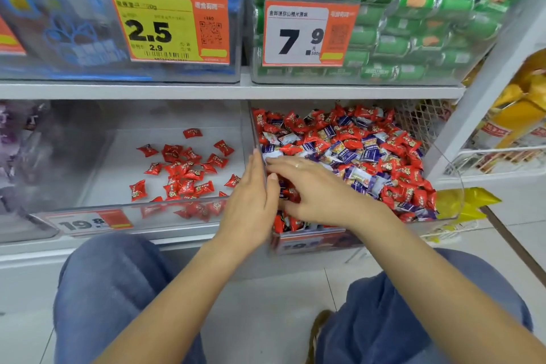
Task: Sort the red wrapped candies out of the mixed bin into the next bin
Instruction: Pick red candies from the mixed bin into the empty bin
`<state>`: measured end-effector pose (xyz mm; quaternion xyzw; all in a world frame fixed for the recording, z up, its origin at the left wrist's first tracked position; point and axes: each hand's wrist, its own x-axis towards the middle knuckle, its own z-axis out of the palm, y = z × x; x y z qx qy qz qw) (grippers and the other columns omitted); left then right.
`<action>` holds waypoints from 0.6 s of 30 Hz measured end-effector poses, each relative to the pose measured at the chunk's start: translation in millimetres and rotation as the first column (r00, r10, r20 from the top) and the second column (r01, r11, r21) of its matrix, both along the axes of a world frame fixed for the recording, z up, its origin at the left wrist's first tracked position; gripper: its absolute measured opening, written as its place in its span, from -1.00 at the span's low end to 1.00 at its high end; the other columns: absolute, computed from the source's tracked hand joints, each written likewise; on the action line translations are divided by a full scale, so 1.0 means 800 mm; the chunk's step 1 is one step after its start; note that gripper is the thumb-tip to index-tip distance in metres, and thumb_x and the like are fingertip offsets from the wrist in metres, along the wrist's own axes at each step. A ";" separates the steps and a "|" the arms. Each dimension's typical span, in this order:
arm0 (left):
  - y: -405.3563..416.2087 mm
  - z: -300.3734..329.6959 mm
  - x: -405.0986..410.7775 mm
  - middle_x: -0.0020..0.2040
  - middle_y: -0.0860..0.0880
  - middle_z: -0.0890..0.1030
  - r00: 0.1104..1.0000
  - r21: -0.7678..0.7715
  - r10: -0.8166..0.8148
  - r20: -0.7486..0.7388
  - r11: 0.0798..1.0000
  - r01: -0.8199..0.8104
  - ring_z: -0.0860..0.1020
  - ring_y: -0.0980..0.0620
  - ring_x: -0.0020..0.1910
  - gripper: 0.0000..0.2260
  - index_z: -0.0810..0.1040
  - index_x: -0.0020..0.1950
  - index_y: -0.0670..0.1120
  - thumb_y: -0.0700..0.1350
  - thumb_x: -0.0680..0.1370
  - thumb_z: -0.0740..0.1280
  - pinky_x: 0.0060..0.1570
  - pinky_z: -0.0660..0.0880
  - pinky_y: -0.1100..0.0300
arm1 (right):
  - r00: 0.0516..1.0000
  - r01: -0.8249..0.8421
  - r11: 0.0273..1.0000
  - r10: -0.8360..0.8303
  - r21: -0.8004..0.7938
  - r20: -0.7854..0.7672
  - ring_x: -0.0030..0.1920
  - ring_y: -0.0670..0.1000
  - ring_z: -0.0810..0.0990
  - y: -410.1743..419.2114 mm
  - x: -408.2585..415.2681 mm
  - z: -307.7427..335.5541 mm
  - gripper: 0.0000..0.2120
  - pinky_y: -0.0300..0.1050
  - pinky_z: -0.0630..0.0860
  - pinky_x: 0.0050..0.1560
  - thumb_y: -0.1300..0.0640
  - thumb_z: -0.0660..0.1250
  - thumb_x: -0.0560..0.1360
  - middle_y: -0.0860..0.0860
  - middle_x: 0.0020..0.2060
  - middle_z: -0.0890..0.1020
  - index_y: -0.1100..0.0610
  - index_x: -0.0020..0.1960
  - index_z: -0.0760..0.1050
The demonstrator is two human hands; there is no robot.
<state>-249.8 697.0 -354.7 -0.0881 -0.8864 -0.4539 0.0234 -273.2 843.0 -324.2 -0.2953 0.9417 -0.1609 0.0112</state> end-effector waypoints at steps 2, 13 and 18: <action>-0.001 0.001 0.000 0.56 -0.02 0.06 1.000 -0.009 -0.005 -0.004 1.000 0.005 0.07 0.08 0.51 -0.48 -0.07 0.56 -0.06 0.03 0.65 -0.01 0.44 0.09 0.20 | 1.000 -0.026 0.990 0.027 0.141 -0.010 0.40 0.02 0.30 -0.004 -0.011 -0.010 -0.36 0.03 0.25 0.38 0.03 0.36 0.33 -0.01 0.38 0.39 0.10 0.39 0.33; 0.001 -0.005 0.002 0.54 0.00 0.13 0.999 -0.052 -0.005 -0.053 0.999 0.002 0.12 0.08 0.50 -0.48 -0.03 0.57 -0.02 0.10 0.64 -0.04 0.46 0.16 0.05 | 0.951 0.268 0.952 -0.238 0.145 -0.195 0.37 -0.01 0.34 0.124 -0.010 -0.004 -0.53 0.13 0.10 0.41 -0.28 0.07 0.52 -0.08 0.31 0.48 -0.08 0.25 0.51; -0.005 -0.008 -0.005 0.53 0.04 0.16 0.999 -0.039 -0.033 -0.004 0.999 0.033 0.16 0.06 0.49 -0.40 -0.01 0.56 0.05 0.26 0.56 -0.07 0.43 0.21 -0.04 | 0.903 0.385 0.839 -0.429 -0.384 -0.030 0.25 -0.14 0.42 0.148 0.020 0.002 -0.64 0.00 0.30 0.34 -0.18 0.15 0.54 -0.11 0.20 0.55 -0.07 0.22 0.54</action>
